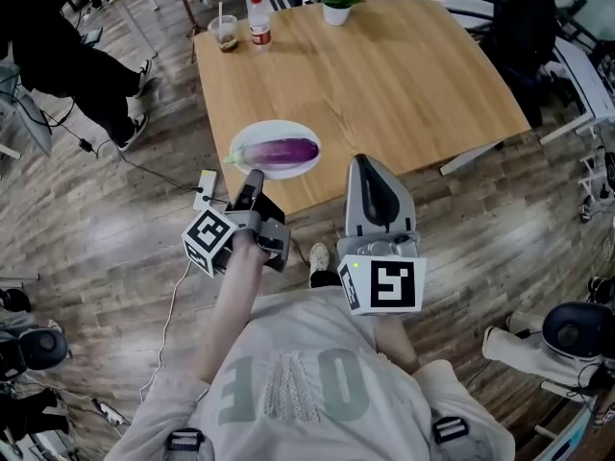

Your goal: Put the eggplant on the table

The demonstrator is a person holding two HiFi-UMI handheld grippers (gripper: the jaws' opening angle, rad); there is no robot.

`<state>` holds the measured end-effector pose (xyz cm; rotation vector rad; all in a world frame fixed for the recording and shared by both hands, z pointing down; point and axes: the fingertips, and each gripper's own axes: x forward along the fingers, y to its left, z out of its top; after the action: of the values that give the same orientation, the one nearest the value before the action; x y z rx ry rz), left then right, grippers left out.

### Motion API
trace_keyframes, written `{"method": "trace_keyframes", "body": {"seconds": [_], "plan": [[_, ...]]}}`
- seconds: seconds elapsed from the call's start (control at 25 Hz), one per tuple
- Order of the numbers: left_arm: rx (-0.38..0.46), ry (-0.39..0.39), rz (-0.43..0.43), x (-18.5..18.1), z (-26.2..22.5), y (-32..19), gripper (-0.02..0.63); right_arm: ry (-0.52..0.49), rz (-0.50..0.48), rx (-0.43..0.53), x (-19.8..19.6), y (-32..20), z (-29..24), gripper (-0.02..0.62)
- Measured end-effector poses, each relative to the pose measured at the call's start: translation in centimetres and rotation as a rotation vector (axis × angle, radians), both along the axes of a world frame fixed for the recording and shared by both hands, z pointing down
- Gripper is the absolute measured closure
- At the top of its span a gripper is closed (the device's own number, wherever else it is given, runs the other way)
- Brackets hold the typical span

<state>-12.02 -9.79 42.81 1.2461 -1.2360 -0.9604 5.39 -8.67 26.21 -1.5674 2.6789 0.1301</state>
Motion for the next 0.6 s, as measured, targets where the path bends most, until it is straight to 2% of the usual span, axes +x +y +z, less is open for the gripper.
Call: {"method": "trace_keyframes", "body": {"seconds": [0.6], "plan": [[-0.019, 0.005, -0.045, 2.5, 1.0, -10.5, 0.588, 0.033, -0.041, -0.019, 2.4, -11.9, 0.7, 0.577]]}}
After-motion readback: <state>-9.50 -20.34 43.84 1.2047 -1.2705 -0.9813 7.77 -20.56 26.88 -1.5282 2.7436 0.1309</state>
